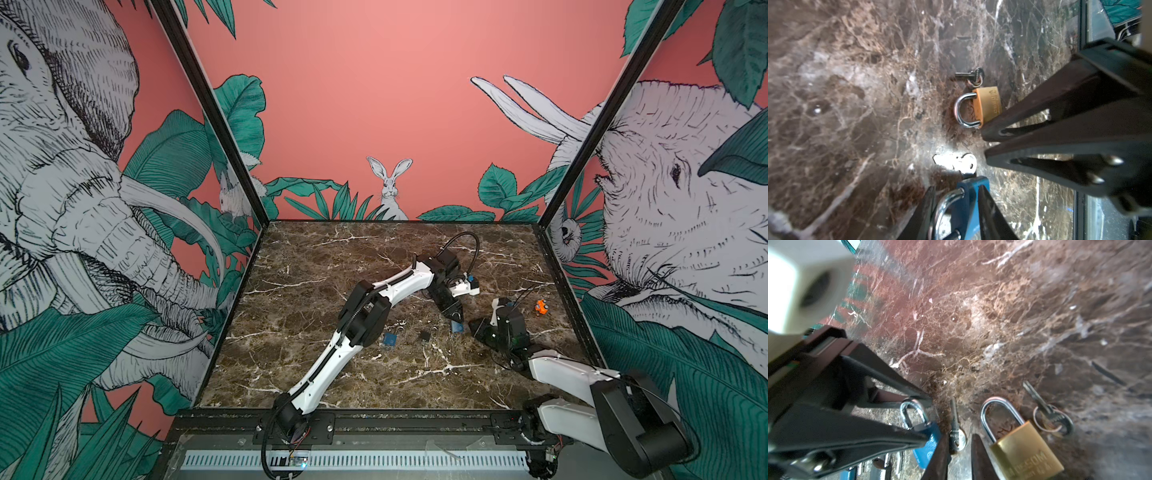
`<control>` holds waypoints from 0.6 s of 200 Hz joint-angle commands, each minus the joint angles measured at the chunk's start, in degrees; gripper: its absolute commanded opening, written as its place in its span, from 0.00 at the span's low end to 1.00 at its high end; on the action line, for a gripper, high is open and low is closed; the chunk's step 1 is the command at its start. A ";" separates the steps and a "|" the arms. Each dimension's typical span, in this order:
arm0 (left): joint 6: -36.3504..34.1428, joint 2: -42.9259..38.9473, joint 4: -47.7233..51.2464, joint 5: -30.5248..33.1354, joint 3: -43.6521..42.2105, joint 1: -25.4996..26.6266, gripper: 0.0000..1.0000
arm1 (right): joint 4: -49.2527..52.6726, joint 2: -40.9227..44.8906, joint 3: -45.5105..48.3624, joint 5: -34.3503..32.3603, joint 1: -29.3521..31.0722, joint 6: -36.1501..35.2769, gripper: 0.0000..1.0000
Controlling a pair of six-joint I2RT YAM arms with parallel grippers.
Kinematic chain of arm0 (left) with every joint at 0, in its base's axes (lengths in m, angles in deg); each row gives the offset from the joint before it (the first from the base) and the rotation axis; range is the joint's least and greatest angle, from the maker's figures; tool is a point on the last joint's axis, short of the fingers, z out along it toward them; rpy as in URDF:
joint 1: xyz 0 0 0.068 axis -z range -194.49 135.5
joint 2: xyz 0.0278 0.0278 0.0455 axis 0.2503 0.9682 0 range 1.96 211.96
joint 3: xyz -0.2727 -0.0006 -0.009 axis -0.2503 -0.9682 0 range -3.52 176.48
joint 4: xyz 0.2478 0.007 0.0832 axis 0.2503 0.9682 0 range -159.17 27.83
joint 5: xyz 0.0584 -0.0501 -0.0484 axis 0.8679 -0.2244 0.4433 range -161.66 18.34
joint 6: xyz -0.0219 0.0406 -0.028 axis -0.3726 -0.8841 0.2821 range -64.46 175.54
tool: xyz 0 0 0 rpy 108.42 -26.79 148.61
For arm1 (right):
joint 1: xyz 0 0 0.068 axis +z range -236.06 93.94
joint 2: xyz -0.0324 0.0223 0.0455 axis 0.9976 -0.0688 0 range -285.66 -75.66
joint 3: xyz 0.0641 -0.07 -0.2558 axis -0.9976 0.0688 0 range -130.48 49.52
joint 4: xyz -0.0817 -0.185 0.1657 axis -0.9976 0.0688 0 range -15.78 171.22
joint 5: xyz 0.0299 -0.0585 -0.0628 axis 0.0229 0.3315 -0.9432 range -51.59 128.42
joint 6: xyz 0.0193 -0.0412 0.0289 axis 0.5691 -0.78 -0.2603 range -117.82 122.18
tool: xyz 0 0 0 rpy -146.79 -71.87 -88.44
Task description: Lock with the key
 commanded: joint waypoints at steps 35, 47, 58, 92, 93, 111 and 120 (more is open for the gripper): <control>-0.20 -4.16 -2.22 3.21 0.20 -0.14 0.44 | 8.54 4.44 -3.81 -0.85 0.20 -2.75 0.24; 0.14 -5.44 -3.15 3.51 -0.07 -0.63 0.47 | 10.52 5.13 -5.39 -0.34 0.15 -3.40 0.24; 0.48 -6.63 -3.76 3.72 -0.06 -1.19 0.54 | 12.10 5.85 -6.68 0.00 0.17 -3.73 0.24; 3.84 -14.56 -9.37 8.57 -4.82 -3.47 0.98 | 16.78 6.95 -10.92 1.33 0.18 -4.38 0.23; 4.00 -14.97 -9.77 8.85 -5.29 -3.53 0.98 | 16.95 6.95 -11.05 1.43 0.18 -4.45 0.23; 6.75 -23.94 -19.37 14.82 -16.50 -4.56 0.98 | 19.31 6.69 -13.15 2.10 0.73 -5.17 0.23; 7.81 -28.87 -24.57 18.05 -23.70 -5.19 0.97 | 20.31 6.82 -13.95 1.85 1.32 -5.33 0.20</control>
